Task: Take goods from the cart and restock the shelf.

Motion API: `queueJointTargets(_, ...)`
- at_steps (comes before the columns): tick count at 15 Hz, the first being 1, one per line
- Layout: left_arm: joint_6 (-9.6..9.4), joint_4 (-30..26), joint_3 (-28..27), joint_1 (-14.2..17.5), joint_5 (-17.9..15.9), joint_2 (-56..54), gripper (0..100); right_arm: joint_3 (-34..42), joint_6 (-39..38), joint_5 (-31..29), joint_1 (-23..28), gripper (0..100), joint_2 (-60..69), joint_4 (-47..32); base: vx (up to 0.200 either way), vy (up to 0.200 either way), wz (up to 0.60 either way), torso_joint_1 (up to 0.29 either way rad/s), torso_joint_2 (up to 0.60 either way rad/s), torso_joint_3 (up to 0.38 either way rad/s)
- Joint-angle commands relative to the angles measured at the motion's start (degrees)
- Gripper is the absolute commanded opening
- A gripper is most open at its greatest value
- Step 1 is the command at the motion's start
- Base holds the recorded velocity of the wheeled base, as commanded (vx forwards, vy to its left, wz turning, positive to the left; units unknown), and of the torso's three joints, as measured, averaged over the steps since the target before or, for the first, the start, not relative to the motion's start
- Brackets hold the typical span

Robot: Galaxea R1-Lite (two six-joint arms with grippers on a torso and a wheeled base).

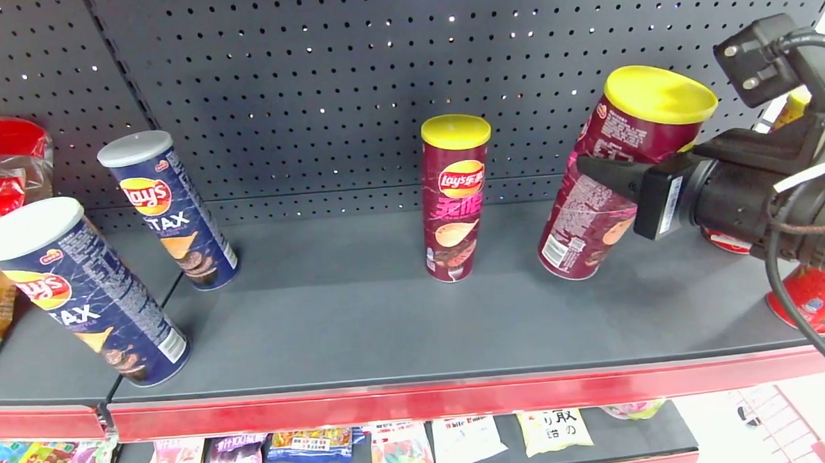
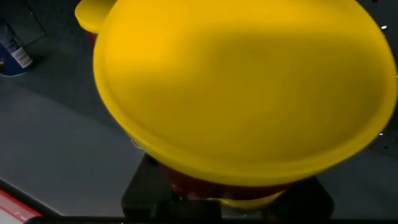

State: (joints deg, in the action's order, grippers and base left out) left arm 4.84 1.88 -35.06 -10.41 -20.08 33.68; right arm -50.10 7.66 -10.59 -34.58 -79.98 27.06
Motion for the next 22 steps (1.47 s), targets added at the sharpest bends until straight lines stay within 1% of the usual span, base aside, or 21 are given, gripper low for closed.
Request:
queueJointTargets(1, -3.87, 3.92, -13.19, -10.07, -11.12, 27.23, 100, -1.14, -0.10, -0.04, 0.22, 0, -0.79, 0.01, 0.000, 0.000, 0.00, 0.000, 0.00, 0.000)
queueJointTargets(2, -5.37, 4.36, -15.30, -12.53, -11.21, 31.71, 100, -1.40, -0.27, 0.05, 0.92, 0, -0.79, 0.01, 0.000, 0.000, 0.00, 0.000, 0.00, 0.000)
queueJointTargets(3, -5.89, 4.36, -17.50, -14.81, -11.21, 35.40, 100, -1.40, -0.27, 0.31, 2.07, 0, -0.88, 0.01, 0.000, 0.000, 0.00, 0.000, 0.00, 0.000)
queueJointTargets(4, -5.98, 4.36, -20.14, -17.10, -11.04, 40.41, 100, -1.31, -0.27, 0.49, 3.56, 0, -1.05, 0.01, 0.000, 0.000, 0.00, 0.000, 0.00, 0.000)
queueJointTargets(5, -6.86, 4.45, -22.86, -18.07, -10.86, 45.51, 100, -1.40, -0.27, 0.93, 4.17, 0, -0.96, -0.26, 0.000, 0.000, 0.00, 0.000, 0.00, 0.000)
queueJointTargets(6, -8.36, 4.45, -24.00, -18.07, -10.77, 48.14, 100, -1.49, -0.27, 1.37, 4.35, 0, -0.88, -0.34, 0.000, 0.000, 0.00, 0.000, 0.00, 0.000)
queueJointTargets(7, -11.96, 4.45, -26.20, -18.07, -10.51, 52.89, 100, -1.75, -0.27, 1.54, 4.35, 0, -0.79, -0.43, 0.000, 0.000, 0.00, 0.000, 0.00, 0.000)
queueJointTargets(8, -12.66, 4.45, -27.96, -18.07, -9.89, 55.53, 100, -1.84, -0.27, 1.63, 4.35, 0, -0.79, -0.43, 0.000, 0.000, 0.00, 0.000, 0.00, 0.000)
queueJointTargets(9, -12.66, 4.45, -30.77, -18.07, -7.96, 59.13, 100, -1.84, -0.27, 1.63, 4.35, 0, -0.79, -0.43, 0.000, 0.000, 0.00, 0.000, 0.00, 0.000)
queueJointTargets(11, -12.75, 6.47, -34.11, -18.15, -7.87, 63.61, 100, -2.54, -0.27, 1.72, 4.35, 0, -0.96, -0.34, 0.000, 0.000, 0.00, 0.000, 0.00, 0.000)
queueJointTargets(13, -12.75, 12.27, -38.42, -18.59, -8.13, 69.85, 100, -2.89, -0.27, 1.72, 4.70, 0, -0.88, -0.34, 0.000, 0.000, 0.00, 0.000, 0.00, 0.000)
queueJointTargets(14, -12.57, 13.24, -39.65, -18.59, -8.22, 71.17, 100, -2.89, -0.27, 1.72, 4.70, 0, -0.88, -0.34, 0.000, 0.000, 0.00, 0.000, 0.00, 0.000)
queueJointTargets(15, -12.49, 13.42, -40.70, -18.68, -8.84, 71.70, 100, -2.89, -0.36, 1.72, 4.79, 0, -0.88, -0.34, 0.000, 0.000, 0.00, 0.000, 0.00, 0.000)
queueJointTargets(17, -12.49, 13.42, -41.58, -18.86, -11.39, 72.58, 100, -2.89, -0.36, 1.72, 4.79, 0, -0.96, -0.34, 0.000, 0.000, 0.00, 0.000, 0.00, 0.000)
queueJointTargets(22, -12.49, 13.33, -48.70, -19.65, -12.62, 76.97, 100, -2.81, -0.36, 1.72, 4.79, 0, -1.05, -0.34, 0.000, 0.000, 0.00, 0.000, 0.00, 0.000)
